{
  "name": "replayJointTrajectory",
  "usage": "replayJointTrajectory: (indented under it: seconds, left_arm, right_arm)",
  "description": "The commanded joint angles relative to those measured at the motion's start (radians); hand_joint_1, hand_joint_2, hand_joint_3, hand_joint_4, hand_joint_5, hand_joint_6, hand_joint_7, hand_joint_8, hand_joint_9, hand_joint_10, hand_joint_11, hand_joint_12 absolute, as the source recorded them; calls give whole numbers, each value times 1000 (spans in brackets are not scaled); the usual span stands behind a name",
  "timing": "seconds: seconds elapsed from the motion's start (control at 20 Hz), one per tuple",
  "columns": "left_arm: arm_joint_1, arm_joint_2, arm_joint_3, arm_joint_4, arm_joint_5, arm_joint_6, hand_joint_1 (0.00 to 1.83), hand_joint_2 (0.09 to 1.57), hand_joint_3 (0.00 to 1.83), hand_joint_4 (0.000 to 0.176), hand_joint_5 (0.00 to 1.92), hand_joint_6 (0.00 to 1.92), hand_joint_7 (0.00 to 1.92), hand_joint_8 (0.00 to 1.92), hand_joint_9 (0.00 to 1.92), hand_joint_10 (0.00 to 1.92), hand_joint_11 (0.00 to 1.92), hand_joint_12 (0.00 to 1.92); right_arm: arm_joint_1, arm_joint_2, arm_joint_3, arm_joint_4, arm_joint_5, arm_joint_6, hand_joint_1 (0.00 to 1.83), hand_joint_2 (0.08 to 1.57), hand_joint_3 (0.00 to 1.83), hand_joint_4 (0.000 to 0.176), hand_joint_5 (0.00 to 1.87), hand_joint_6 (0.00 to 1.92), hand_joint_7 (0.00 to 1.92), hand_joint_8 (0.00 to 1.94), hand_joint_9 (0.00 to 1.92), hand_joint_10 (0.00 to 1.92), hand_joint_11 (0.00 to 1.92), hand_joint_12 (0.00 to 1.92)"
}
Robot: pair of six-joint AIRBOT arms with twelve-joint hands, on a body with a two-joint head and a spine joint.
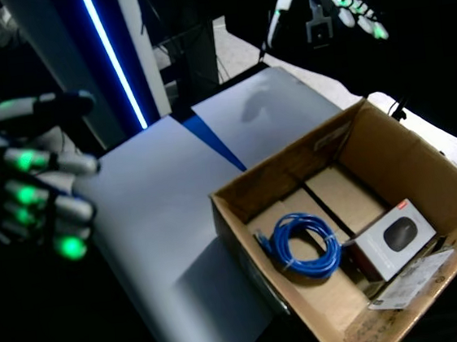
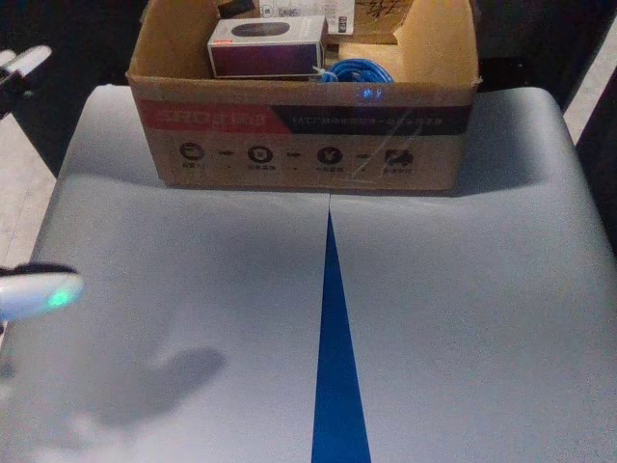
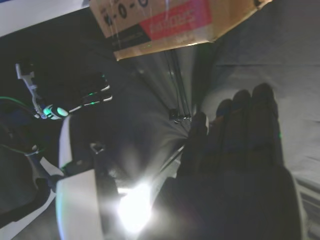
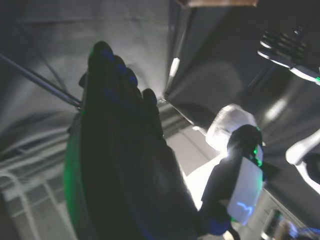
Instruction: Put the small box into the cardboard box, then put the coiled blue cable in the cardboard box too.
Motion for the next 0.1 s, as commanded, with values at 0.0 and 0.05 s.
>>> replayJointTrajectory:
  seconds: [0.0,0.05]
  left_arm:
    - [5,10,-5,-14,-155,-4,722,871,15,176,0,0,0,0,0,0,0,0]
    - [19,13,-12,-21,-166,-4,714,874,16,176,0,0,0,0,0,0,0,0]
  right_arm:
    - [1,0,-1,-8,128,11,617,902,17,176,1,0,2,0,0,0,0,0]
    - [-11,6,-1,-4,128,15,616,902,16,176,0,0,0,0,0,0,0,0]
